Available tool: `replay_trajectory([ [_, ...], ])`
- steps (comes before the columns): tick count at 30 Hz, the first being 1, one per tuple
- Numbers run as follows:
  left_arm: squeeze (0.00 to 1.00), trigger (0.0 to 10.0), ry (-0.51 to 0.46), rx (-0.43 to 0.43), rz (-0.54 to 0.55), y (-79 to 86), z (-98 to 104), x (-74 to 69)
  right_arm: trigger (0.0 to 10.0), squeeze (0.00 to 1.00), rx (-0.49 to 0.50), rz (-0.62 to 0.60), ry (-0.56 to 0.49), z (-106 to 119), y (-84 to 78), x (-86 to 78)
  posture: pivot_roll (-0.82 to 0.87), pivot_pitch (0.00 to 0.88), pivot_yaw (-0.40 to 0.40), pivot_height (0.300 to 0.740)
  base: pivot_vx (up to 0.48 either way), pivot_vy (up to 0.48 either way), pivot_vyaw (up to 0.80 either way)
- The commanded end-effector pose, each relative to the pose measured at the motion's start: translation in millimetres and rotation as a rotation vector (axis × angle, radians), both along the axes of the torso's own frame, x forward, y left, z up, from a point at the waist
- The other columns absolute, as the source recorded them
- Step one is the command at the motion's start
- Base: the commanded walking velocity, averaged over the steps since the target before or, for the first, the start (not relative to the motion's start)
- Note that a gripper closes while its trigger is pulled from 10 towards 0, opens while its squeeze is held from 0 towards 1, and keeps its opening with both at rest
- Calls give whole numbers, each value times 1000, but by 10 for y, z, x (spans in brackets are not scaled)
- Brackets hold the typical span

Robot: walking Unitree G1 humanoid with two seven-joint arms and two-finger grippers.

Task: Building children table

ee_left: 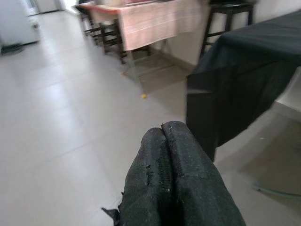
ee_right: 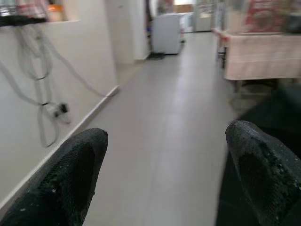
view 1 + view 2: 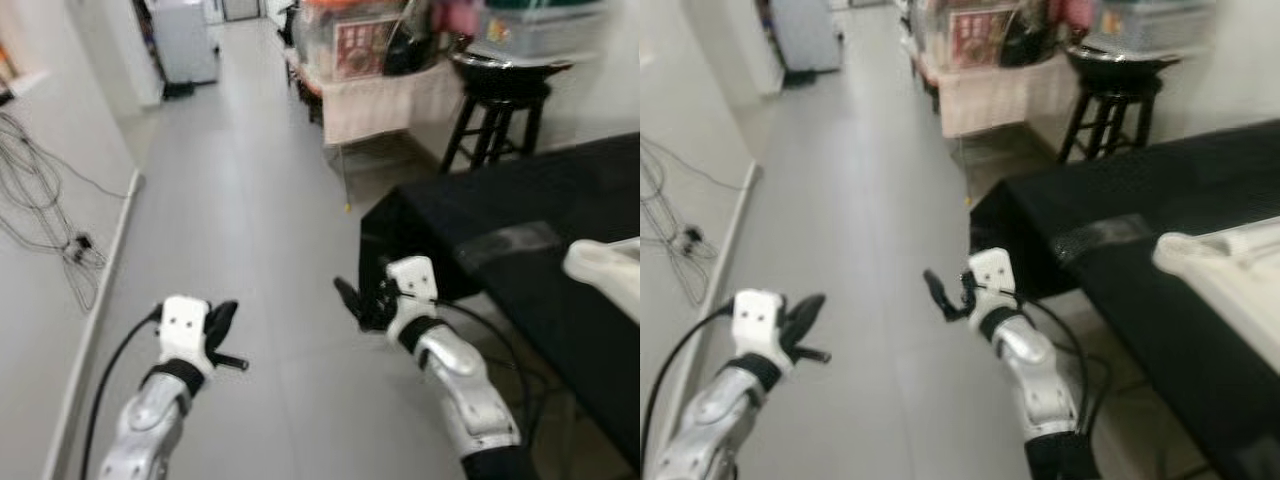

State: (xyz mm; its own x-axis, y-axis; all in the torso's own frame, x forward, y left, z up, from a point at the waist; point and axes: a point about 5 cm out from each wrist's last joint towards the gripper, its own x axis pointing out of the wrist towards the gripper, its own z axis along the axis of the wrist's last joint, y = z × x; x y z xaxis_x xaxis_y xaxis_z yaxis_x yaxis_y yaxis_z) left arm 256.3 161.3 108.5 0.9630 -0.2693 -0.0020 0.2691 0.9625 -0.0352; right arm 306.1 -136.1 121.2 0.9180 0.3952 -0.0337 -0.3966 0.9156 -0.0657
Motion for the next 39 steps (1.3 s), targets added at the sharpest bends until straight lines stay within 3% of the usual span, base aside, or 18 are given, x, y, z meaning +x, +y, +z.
replay_trajectory([
  [1,0,10000,0,-10,-15,-34,7,8,10000,0,-2,-17,18,-31,-43,1,-127,0,56,740,322,0,-800],
  [23,0,10000,1,-13,-21,-20,3,7,10000,0,10,-4,24,-38,-23,2,-117,0,55,740,325,0,-800],
  [39,0,10000,0,-28,-33,-10,-3,5,10000,0,-23,-4,11,-47,2,-11,-125,0,34,740,0,0,-800],
])
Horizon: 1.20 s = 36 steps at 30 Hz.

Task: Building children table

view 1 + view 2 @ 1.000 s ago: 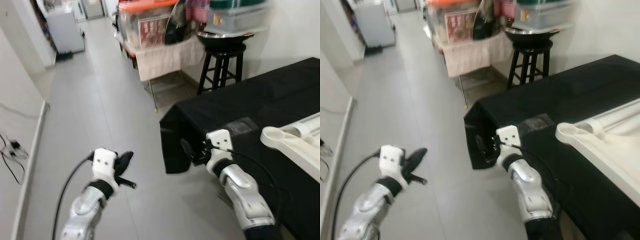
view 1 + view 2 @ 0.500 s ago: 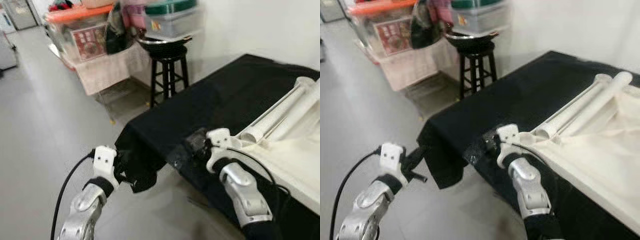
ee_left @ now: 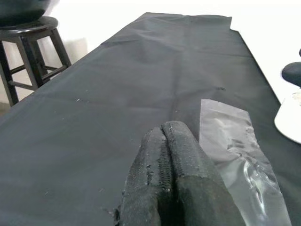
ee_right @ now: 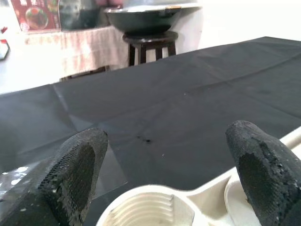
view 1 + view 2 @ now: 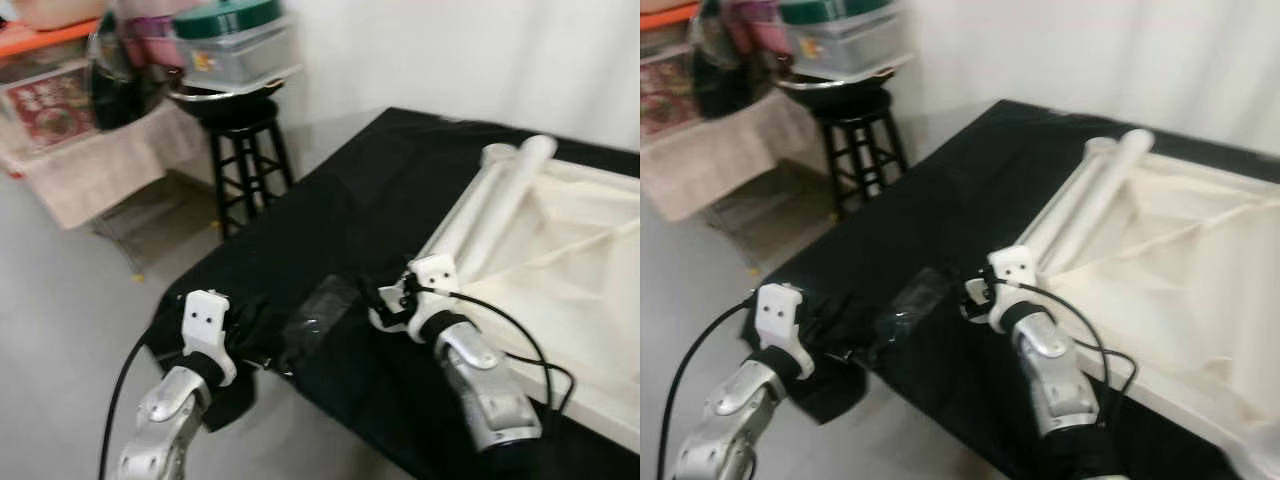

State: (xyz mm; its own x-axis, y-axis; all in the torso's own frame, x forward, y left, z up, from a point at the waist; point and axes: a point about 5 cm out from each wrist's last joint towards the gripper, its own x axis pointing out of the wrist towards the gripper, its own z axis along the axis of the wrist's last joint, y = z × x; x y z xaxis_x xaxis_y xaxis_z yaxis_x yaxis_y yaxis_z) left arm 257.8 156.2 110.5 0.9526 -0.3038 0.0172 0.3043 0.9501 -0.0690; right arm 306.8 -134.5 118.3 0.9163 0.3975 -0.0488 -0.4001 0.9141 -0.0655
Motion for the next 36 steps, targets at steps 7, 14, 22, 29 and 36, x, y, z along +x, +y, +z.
replay_trajectory([
  [7,0,10000,-3,18,13,36,-32,-10,10000,0,-92,15,-39,-16,12,-40,-107,0,-37,740,0,0,-800],
  [14,0,10000,-13,36,25,33,-30,-21,10000,0,-105,40,-52,-10,34,-41,-101,0,-36,740,0,0,-800],
  [22,0,10000,-23,76,-8,47,-8,5,10000,0,-86,21,-65,2,44,-48,-110,0,-6,740,0,0,-800],
  [29,0,10000,-28,90,-10,58,3,33,10000,0,-77,16,-68,7,51,-30,-109,0,-1,740,0,0,-800],
  [36,0,10000,-36,104,5,65,12,53,10000,0,-64,16,-65,10,48,-7,-106,0,-2,740,0,0,-800],
])
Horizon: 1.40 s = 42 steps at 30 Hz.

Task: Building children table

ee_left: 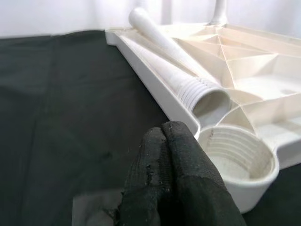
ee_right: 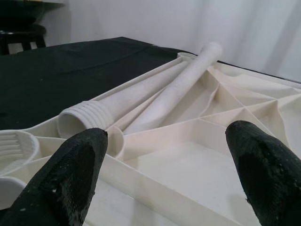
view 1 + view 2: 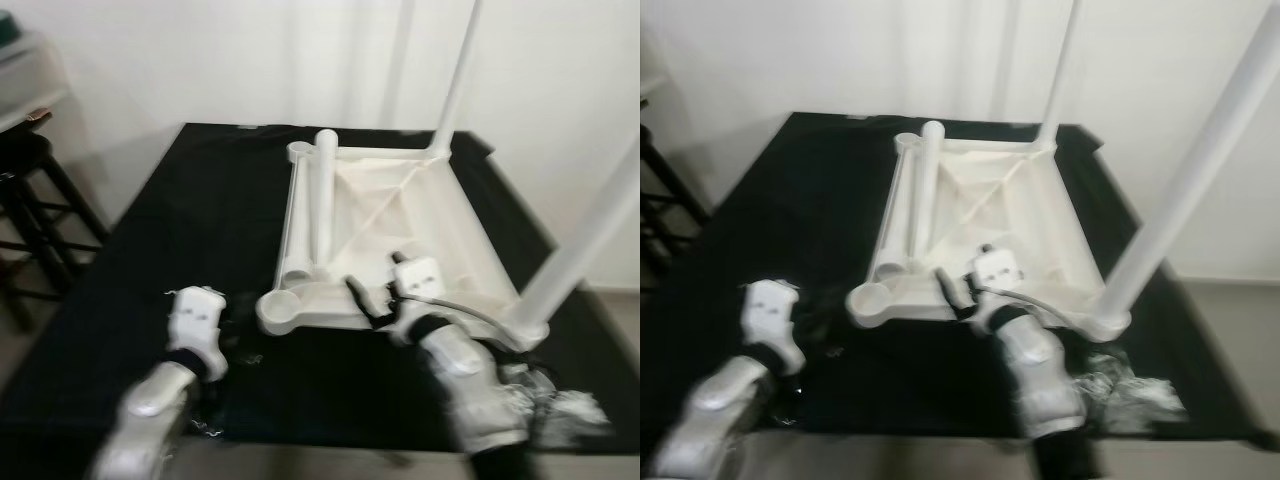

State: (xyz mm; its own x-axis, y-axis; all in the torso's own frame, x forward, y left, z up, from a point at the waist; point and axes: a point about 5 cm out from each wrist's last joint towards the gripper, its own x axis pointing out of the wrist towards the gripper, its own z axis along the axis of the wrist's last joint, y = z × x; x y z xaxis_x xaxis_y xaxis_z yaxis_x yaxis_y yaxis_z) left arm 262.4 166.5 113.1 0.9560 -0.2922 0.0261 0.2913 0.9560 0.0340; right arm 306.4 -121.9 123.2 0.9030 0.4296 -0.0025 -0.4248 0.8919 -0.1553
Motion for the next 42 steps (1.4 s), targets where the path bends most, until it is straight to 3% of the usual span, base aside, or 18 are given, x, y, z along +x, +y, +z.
replay_trajectory([
  [1,0,10000,3,10,-7,-37,-13,10,10000,0,1,-22,14,-39,-77,0,-106,0,-2,740,0,0,-800],
  [9,0,10000,-16,49,-11,-25,12,30,10000,0,8,-24,11,-41,-74,10,-105,0,1,740,0,0,-800],
  [16,0,10000,-98,178,-75,-45,196,112,10000,0,11,-26,4,-39,-74,14,-108,0,11,740,0,0,-457],
  [17,0,10000,-145,278,-118,-84,302,169,10000,0,11,-25,5,-41,-77,16,-109,0,13,740,0,0,0],
  [18,0,10000,-145,278,-118,-84,302,169,10000,0,11,-25,5,-41,-77,16,-109,0,13,740,0,0,0],
  [20,0,10000,-183,400,-166,-137,381,230,10000,0,10,-24,6,-44,-76,20,-110,0,15,740,0,0,0],
  [22,0,10000,-198,568,-216,-187,389,279,10000,0,6,-20,6,-44,-70,23,-113,0,17,740,0,0,0],
  [23,0,10000,-198,568,-216,-187,389,279,10000,0,6,-20,6,-44,-70,23,-113,0,17,740,0,0,0],
  [24,0,10000,-195,739,-265,-200,362,321,10000,0,-1,-18,7,-48,-62,22,-123,0,22,740,0,0,0],
  [31,16,10000,-173,893,-285,-71,397,379,10000,0,-5,-15,10,-56,-57,15,-127,0,31,740,0,0,0],
  [32,1000,10000,-158,954,-297,-14,410,382,10000,0,-3,-14,11,-57,-57,14,-126,0,33,740,0,0,0],
  [33,1000,10000,-158,954,-297,-14,410,382,10000,0,-3,-14,11,-57,-57,14,-126,0,33,740,0,0,0],
  [37,1000,10000,-108,1135,-262,210,473,421,10000,0,-2,-9,16,-57,-54,12,-123,0,32,740,0,0,0],
  [42,1000,10000,-79,1190,-218,298,496,447,10000,0,-13,34,12,-36,-4,2,-121,0,36,740,0,0,0],
])
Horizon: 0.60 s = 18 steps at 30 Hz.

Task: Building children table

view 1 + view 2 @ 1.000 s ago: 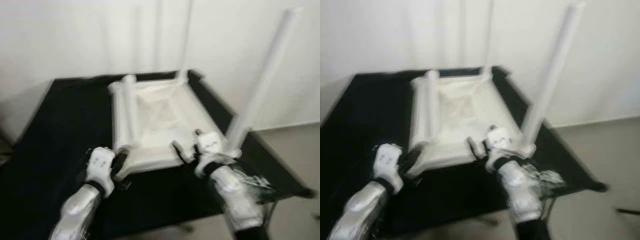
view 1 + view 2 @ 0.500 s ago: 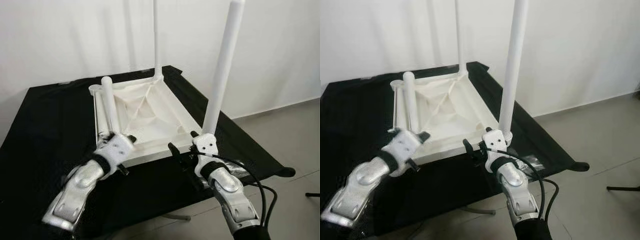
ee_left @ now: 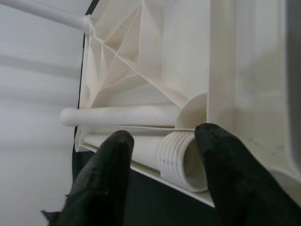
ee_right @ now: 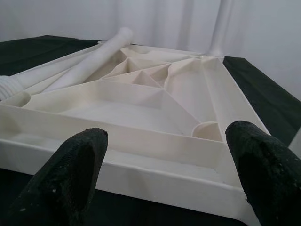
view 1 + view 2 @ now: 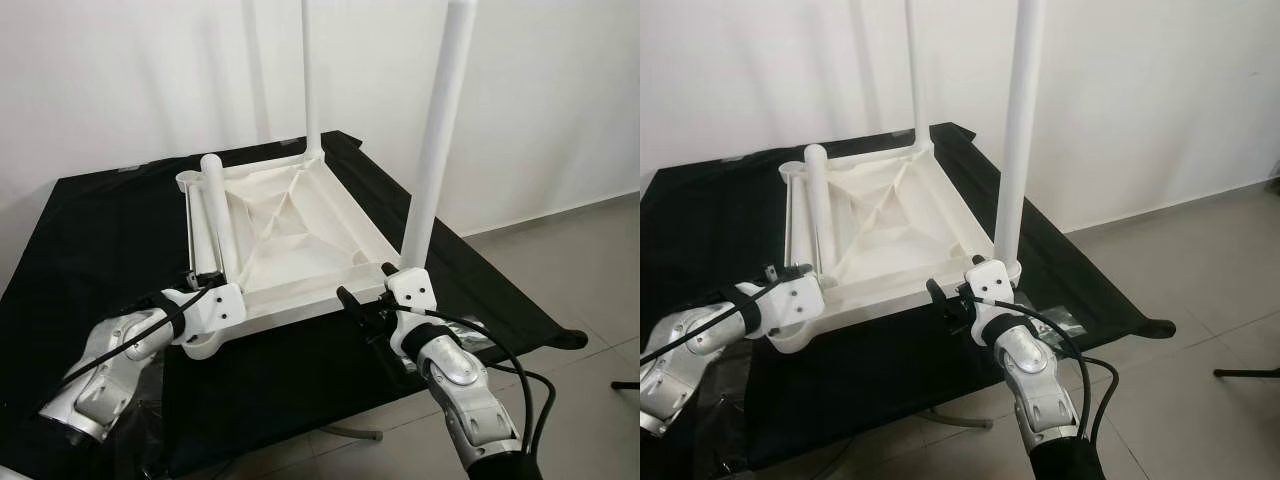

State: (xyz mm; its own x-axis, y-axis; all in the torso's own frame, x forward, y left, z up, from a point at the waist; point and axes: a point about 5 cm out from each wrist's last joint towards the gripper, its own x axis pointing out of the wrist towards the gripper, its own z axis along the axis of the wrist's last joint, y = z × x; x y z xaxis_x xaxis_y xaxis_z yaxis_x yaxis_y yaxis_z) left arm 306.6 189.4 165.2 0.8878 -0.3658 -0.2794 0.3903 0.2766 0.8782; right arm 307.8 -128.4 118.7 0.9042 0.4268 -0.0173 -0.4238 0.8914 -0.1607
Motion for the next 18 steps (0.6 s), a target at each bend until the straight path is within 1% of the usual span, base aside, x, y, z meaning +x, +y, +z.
replay_trajectory([
  [1,1000,10000,14,52,47,89,-25,20,10000,0,0,91,-2,30,123,-36,-120,0,39,740,0,0,0],
  [2,1000,10000,12,56,58,101,-25,29,10000,0,1,128,-4,45,167,-56,-121,0,40,740,0,0,0],
  [3,1000,10000,12,56,58,101,-25,29,10000,0,1,128,-4,45,167,-56,-121,0,40,740,0,0,0],
  [5,1000,10000,13,70,77,116,-37,52,10000,0,8,226,8,64,278,-113,-121,0,39,740,0,0,0],
  [6,1000,10000,13,70,77,116,-37,52,10000,0,8,226,8,64,278,-113,-121,0,39,740,0,0,0],
  [8,1000,10000,18,95,83,117,-53,81,10000,0,50,337,55,76,400,-184,-121,0,39,740,0,0,0],
  [10,1000,10000,23,133,88,122,-79,121,10000,0,19,408,85,38,475,-236,-118,0,40,740,0,0,0],
  [12,1000,10000,20,136,92,122,-83,139,10000,0,13,414,97,21,480,-236,-118,0,40,740,0,0,0],
  [13,1000,10000,19,143,92,108,-96,169,10000,0,18,416,121,-5,472,-226,-120,0,43,740,0,0,0],
  [18,1000,10000,21,161,94,79,-138,210,10000,0,19,420,135,-21,469,-230,-124,0,46,740,0,0,0],
])
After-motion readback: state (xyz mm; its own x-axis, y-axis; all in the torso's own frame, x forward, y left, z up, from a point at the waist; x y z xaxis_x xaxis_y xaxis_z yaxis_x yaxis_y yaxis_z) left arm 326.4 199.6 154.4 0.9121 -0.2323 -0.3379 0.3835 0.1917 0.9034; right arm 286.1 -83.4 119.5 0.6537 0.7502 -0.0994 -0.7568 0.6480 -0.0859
